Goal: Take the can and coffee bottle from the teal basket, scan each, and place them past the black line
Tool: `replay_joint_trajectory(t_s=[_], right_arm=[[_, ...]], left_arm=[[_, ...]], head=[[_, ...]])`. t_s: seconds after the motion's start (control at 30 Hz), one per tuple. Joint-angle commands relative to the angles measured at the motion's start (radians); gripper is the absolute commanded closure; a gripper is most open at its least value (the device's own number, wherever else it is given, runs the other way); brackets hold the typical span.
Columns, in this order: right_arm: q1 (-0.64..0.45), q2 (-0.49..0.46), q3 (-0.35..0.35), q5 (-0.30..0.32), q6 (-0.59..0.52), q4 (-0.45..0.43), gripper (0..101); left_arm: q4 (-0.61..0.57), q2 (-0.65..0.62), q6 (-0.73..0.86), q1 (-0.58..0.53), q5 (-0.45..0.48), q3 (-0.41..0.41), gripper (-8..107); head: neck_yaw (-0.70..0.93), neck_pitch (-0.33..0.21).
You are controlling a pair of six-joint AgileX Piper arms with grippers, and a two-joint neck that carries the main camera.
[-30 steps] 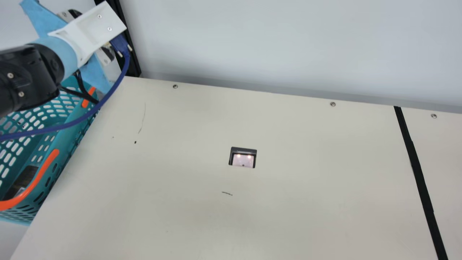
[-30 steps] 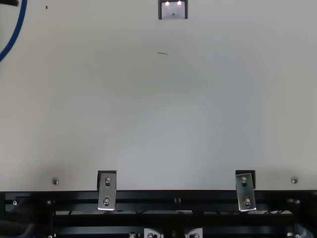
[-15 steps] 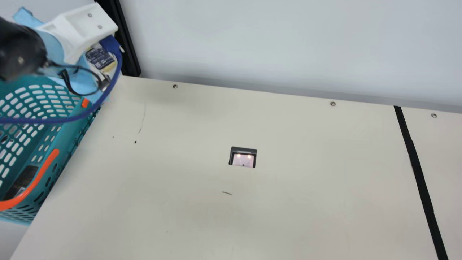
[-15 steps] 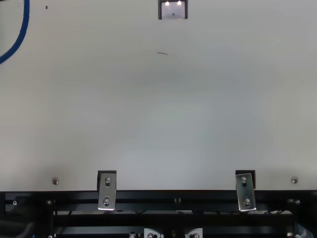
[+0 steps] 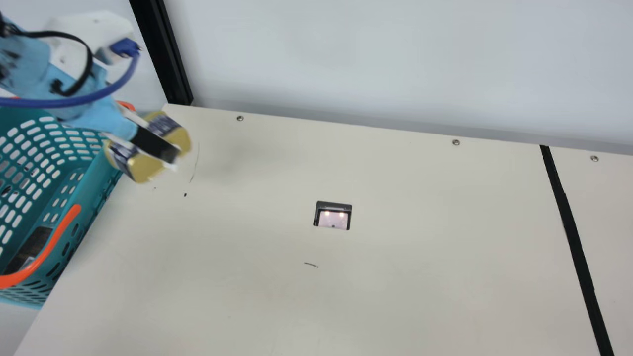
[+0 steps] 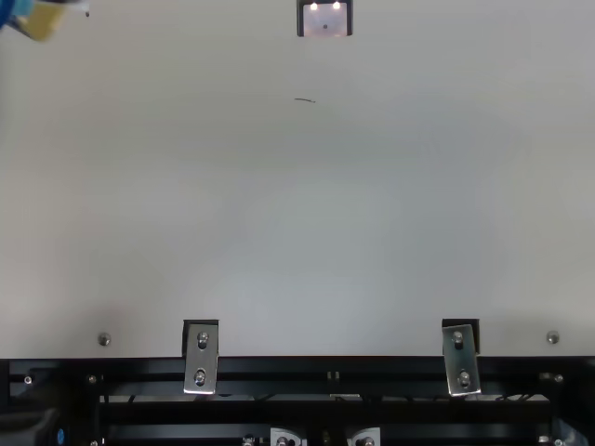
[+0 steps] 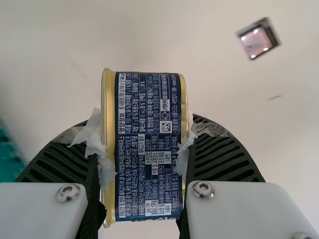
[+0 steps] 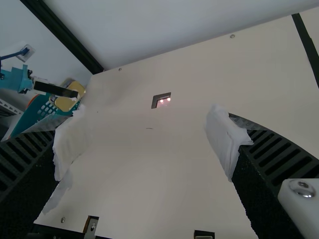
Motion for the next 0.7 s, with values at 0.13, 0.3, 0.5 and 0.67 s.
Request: replay_joint_trajectory(t_s=[0.13,0.3,0.5,0.67], right_arm=[[0.000,0.000,0.000,0.000,0.000,0.000,0],[0.000,0.000,0.000,0.000,0.000,0.000,0],[0.000,0.000,0.000,0.000,0.000,0.000,0],[0.000,0.000,0.000,0.000,0.000,0.000,0]], left_arm=[[-0.154,-0.033,0.047,-0.077,0.003,0.179,89],[-0.172,-0.070,0.076,-0.152,0.003,0.244,89],[-0.181,-0.123,0.116,-0.234,0.003,0.292,89],[-0.202,-0.164,0.164,-0.315,-0.080,0.366,89]], head=[[-0.007,-0.002],[-0.007,-0.002],[-0.007,-0.002],[-0.007,-0.002]])
